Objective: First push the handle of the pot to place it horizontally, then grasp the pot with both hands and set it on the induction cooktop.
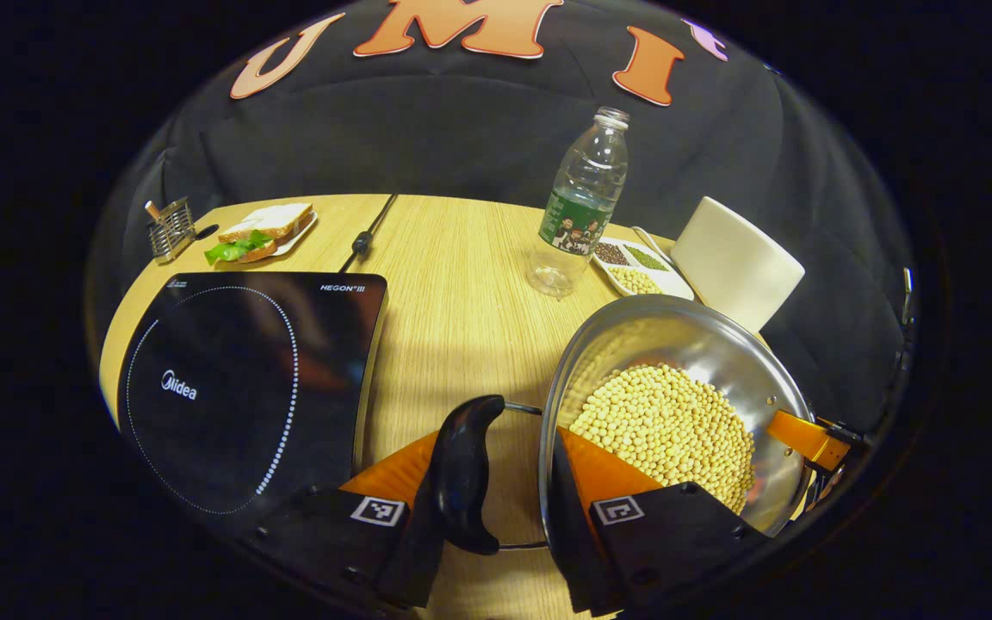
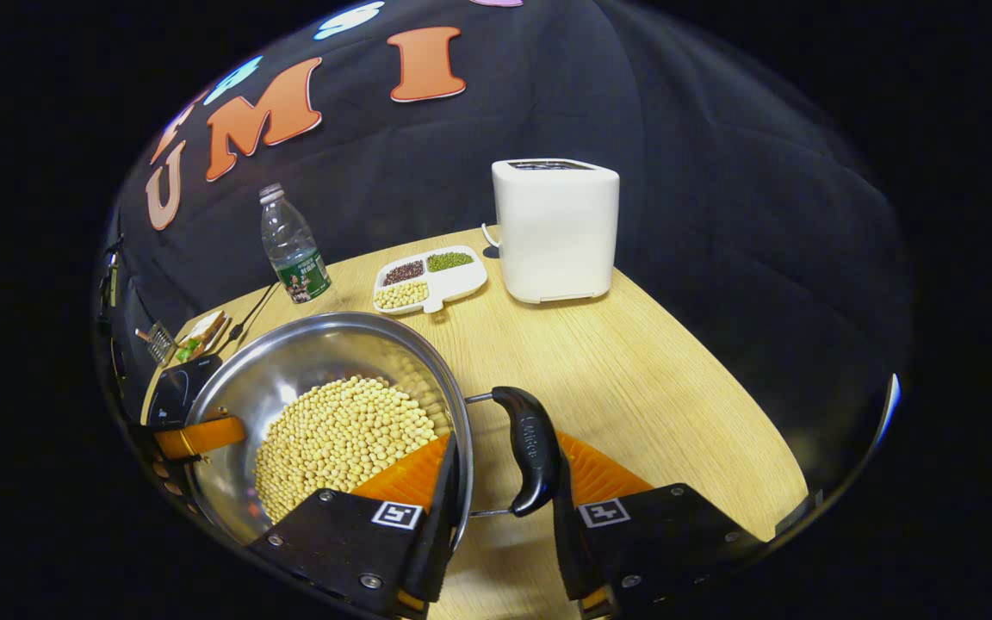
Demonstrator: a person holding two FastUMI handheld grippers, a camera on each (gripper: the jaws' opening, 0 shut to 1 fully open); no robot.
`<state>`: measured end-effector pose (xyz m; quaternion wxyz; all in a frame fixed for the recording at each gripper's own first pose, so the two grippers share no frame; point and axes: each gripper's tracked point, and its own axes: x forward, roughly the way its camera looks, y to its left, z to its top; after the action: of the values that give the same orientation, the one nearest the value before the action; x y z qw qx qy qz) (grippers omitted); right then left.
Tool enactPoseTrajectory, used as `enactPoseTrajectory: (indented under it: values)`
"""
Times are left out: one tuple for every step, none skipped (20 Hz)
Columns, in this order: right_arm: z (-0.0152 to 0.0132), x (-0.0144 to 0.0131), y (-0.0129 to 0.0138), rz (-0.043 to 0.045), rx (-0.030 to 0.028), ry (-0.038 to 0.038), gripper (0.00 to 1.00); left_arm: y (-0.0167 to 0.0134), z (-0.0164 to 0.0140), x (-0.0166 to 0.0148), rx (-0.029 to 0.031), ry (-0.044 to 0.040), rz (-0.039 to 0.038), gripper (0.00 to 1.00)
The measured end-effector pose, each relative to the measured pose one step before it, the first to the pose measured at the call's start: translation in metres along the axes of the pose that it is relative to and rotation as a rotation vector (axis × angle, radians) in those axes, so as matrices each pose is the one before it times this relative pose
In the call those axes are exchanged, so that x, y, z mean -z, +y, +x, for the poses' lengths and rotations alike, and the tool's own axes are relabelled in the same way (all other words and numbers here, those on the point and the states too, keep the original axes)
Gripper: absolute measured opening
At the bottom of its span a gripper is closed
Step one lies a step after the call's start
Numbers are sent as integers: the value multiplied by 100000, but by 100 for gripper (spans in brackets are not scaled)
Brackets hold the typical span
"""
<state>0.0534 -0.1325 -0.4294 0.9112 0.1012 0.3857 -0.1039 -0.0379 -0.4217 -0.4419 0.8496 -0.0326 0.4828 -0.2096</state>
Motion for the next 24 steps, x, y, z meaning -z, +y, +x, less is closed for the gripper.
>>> enactPoseTrajectory:
  values:
    - [-271,332,-9,1599,-195,1357,51,-47,-310,-177,-258,-406,673,65]
    - [-389,79,209,1025,-708,509,51,84,-309,-403,-139,-805,429,65]
    - [-543,-239,231,408,-618,-816,51,17,-212,-525,91,-1515,568,63]
    - [-609,-596,284,728,-398,-1836,50,146,-546,-597,51,-1509,696,63]
    - [-597,-475,279,21,-409,-1188,50,148,-1097,-366,155,-1307,-163,65]
    - [-618,-678,471,56,-511,-1270,46,353,-877,-635,180,-1438,120,67]
    - [-826,-733,572,130,-594,-1457,51,327,-1054,-727,77,-1527,-147,67]
    - [-602,-734,626,-398,-624,-1393,50,341,-872,-864,-13,-1433,60,67]
    - [-636,-638,711,-323,-697,-1184,50,255,-693,-850,-95,-1371,-362,66]
    - [-577,-648,771,-321,-814,-1252,50,495,-688,-877,-245,-1364,-248,65]
    - [-483,-612,872,-355,-906,-901,50,573,-607,-569,-276,-1301,-266,64]
    - [-416,-610,855,-308,-972,-905,50,720,-682,-713,-434,-1602,-438,62]
    - [-312,-503,1014,-390,-948,-884,50,729,-754,-698,-481,-1012,-659,64]
    - [-337,-544,1048,-736,-978,-740,50,784,-690,-687,-422,-847,-606,66]
    - [-400,-442,903,-481,-863,-639,50,689,-562,-495,-537,-723,-814,67]
    - [-122,-392,970,-595,-886,-566,50,800,-592,-581,-624,-510,-633,65]
    - [-378,-312,966,-63,-791,-445,50,1028,-496,-375,-570,-578,-643,64]
    - [-336,-256,1026,161,-839,-348,50,989,-509,-406,-593,-722,-899,63]
    - [-141,-70,1023,-203,-980,-439,50,946,-462,-212,-644,-665,-645,61]
    - [-175,-41,1073,-376,-905,-174,50,711,-431,-471,-826,-464,-760,67]
    - [-3,-7,1063,-656,-954,90,50,949,-410,-295,-993,-98,-929,64]
    - [6,-93,1259,-711,-970,253,50,1073,-310,-252,-915,-19,-766,64]
    - [-29,131,800,-675,-906,134,50,1471,-440,146,-821,-150,-614,61]
    - [16,50,1287,-776,-920,81,50,1115,-384,-107,-860,-364,-512,61]
